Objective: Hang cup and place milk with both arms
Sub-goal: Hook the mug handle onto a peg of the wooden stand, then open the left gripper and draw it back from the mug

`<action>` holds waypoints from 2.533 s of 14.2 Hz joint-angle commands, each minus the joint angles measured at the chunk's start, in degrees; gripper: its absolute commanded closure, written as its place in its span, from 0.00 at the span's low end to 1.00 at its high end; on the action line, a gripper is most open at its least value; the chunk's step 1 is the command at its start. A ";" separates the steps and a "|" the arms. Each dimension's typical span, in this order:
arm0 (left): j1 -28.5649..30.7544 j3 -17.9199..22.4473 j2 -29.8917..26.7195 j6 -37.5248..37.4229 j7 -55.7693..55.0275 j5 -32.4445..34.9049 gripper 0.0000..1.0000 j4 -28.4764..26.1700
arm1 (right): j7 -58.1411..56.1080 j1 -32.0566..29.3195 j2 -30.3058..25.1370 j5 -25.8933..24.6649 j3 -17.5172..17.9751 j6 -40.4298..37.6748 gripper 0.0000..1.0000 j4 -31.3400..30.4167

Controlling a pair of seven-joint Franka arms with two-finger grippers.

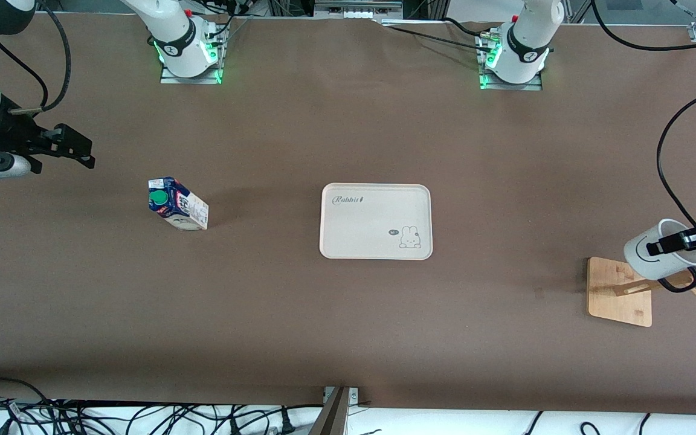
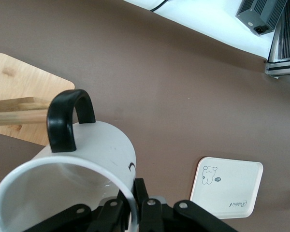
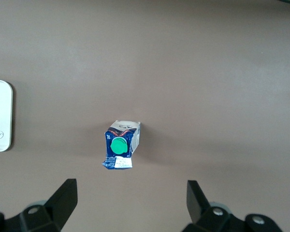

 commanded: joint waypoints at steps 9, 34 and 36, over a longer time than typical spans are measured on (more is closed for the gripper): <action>2.07 3.36 -0.38 -1.55 16.46 -3.37 0.00 -0.04 | 0.56 -1.03 0.07 -0.61 1.05 -0.63 0.00 0.84; -27.29 17.16 -13.12 -9.21 7.23 15.09 0.00 -5.04 | 0.65 -1.12 0.07 -0.52 1.05 -0.63 0.00 0.84; -26.50 17.16 -13.03 -6.30 7.15 14.91 0.00 -5.92 | 0.65 -1.12 0.07 -0.44 1.05 -0.63 0.00 0.93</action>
